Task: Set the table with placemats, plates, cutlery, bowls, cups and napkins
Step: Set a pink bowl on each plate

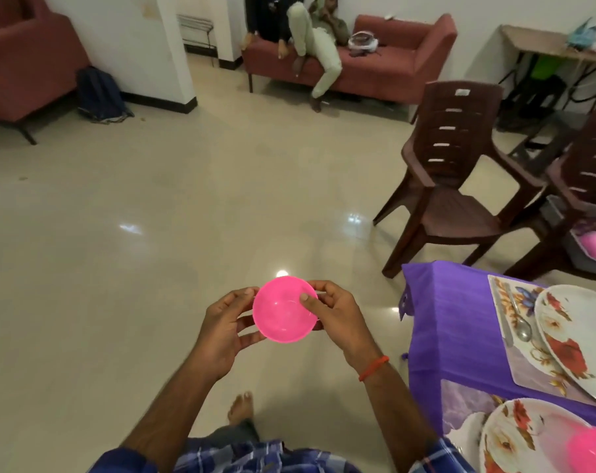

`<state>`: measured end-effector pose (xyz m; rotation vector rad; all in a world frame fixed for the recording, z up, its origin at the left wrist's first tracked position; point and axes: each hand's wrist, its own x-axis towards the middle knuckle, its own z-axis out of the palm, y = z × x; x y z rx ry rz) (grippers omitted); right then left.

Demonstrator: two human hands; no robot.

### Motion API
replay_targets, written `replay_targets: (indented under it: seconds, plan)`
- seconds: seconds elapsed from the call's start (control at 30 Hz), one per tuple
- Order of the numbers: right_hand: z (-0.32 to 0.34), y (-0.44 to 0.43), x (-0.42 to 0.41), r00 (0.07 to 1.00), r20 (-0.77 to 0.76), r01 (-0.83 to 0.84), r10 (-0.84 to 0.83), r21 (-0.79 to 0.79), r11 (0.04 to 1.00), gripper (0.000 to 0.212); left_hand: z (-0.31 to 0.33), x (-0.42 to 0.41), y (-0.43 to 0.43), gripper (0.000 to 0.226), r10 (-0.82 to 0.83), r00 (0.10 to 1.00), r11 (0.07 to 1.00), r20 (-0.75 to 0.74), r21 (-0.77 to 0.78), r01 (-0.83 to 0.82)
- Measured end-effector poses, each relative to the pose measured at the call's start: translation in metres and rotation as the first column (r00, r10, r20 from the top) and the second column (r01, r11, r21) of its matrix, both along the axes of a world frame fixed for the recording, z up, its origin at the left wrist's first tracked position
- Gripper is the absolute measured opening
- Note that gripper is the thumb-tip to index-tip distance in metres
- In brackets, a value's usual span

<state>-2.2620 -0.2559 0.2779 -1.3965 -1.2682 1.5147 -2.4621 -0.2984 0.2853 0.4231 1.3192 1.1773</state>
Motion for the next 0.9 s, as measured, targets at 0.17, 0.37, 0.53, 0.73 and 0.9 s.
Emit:
replay_targets:
  seconds: [0.17,0.37,0.53,0.73,0.9]
  plan:
    - [0.025,0.048,-0.014,0.992,0.004,0.128,-0.128,0.033,0.991,0.026,0.017,-0.024,0.077,0.020,-0.135,0.990,0.990,0.029,0.053,0.134]
    - [0.042,0.086,-0.019,0.961,-0.016,0.276,-0.276,0.060,0.959,0.018,0.020,-0.034,0.135,0.019,-0.266,0.964,0.960,0.022,0.093,0.263]
    - [0.046,0.104,-0.007,0.930,-0.025,0.368,-0.367,0.037,0.929,0.019,0.017,-0.021,0.168,0.020,-0.392,0.920,0.917,0.007,0.089,0.390]
    - [0.036,0.150,0.011,0.879,-0.026,0.477,-0.476,0.008,0.879,0.020,0.007,0.004,0.231,0.018,-0.476,0.879,0.879,0.036,0.045,0.474]
    - [0.030,0.210,0.037,0.836,-0.046,0.547,-0.546,0.006,0.837,0.027,0.009,0.030,0.306,0.025,-0.554,0.832,0.831,0.010,0.049,0.553]
